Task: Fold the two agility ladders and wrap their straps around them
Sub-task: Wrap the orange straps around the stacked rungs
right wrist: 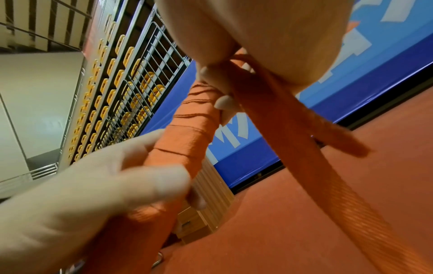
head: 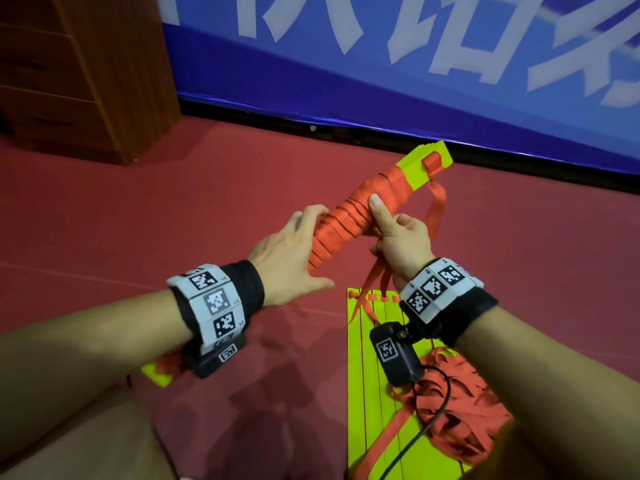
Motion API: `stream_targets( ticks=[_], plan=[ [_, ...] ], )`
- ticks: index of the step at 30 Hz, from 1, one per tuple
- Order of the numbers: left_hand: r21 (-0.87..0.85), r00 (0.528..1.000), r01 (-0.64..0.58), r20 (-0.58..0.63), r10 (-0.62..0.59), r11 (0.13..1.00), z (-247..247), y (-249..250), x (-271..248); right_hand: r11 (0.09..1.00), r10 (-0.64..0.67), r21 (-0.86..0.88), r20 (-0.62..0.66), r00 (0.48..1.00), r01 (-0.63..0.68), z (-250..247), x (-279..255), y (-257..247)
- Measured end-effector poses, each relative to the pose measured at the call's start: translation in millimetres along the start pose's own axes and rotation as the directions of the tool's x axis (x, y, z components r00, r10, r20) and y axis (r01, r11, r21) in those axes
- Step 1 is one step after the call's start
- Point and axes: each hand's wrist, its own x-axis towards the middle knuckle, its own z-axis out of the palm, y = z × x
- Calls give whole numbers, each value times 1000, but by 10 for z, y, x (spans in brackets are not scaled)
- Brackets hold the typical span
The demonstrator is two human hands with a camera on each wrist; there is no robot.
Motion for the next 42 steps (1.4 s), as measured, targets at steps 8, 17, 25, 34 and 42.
stream_targets(
  ticks=[8,17,25,34,42],
  plan=[
    [142,970,1,-243,34,990,-5,-20,-6,1000,-1,-4,5,1000,1,13,-57,-108],
    [-13,949,74,-305,-75,997,-53,-76,-30,991,-104,-73,121,987,113,-50,-125,-139],
    [-126,947,95,-295,-129,987,-61,-66,-29,994,-86,-56,174,981,97,-108,-129,-148],
    [-486,969,57,-183,-165,872,-23,-82,-37,999,25,-42,271,962,-14,-98,-133,-165],
    [-699,990,36,-72,-121,715,-7,-39,-22,999,53,-21,287,956,-49,-130,-139,-227]
  ],
)
